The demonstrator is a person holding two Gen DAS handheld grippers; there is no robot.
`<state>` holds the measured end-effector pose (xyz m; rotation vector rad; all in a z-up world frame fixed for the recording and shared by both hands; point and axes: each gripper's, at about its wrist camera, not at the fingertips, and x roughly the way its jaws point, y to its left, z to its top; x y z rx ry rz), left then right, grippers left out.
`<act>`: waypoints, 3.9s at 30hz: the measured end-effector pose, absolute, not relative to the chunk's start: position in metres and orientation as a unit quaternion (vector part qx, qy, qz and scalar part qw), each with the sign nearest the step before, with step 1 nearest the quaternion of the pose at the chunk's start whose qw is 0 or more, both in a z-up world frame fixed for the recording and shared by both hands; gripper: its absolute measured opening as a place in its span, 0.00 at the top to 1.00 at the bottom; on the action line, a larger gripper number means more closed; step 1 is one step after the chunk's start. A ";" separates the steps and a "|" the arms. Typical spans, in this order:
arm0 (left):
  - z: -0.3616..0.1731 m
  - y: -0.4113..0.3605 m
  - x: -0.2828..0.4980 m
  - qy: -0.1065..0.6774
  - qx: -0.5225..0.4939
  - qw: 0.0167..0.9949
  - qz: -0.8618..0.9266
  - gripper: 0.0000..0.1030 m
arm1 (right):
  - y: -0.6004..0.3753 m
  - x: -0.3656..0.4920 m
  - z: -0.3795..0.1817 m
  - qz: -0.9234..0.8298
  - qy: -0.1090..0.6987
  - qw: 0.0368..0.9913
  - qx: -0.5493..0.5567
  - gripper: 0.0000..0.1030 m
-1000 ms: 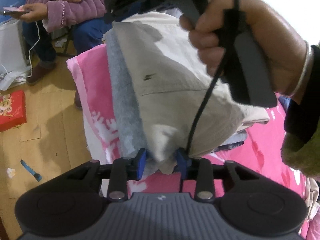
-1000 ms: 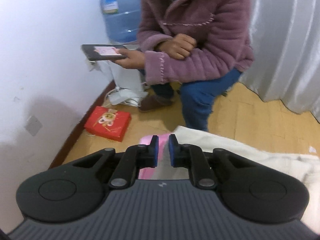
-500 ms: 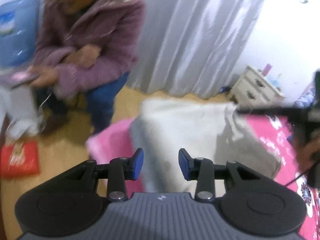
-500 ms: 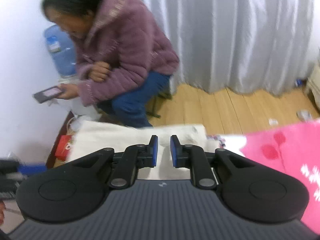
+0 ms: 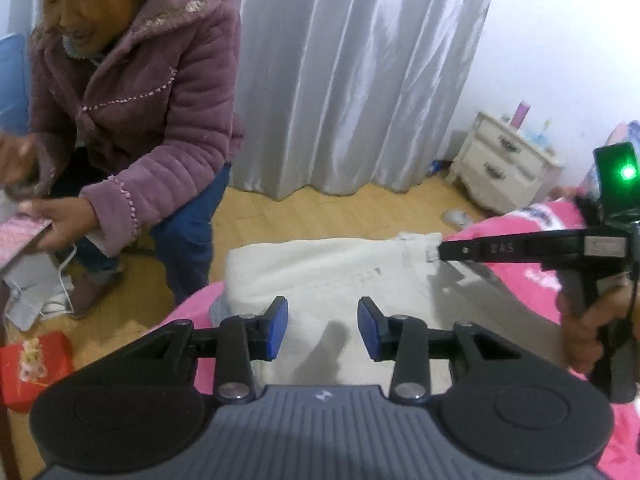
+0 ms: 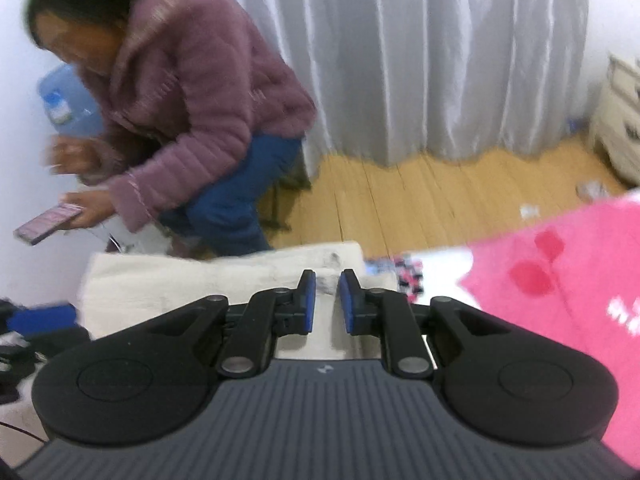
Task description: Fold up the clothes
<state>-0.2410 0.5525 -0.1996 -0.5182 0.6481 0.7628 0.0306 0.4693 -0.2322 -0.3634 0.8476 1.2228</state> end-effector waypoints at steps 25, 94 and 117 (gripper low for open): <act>-0.166 0.488 -0.249 0.333 -0.177 0.874 0.305 0.59 | 0.344 -0.009 -0.188 0.566 0.372 0.703 -0.216 0.87; -0.188 0.586 -0.183 0.387 -0.131 0.864 0.293 0.55 | 0.483 0.022 -0.221 0.575 0.372 0.703 -0.194 0.88; -0.188 0.445 -0.223 0.434 -0.104 0.887 0.118 0.54 | 0.338 -0.011 -0.218 0.506 0.454 0.701 -0.215 0.86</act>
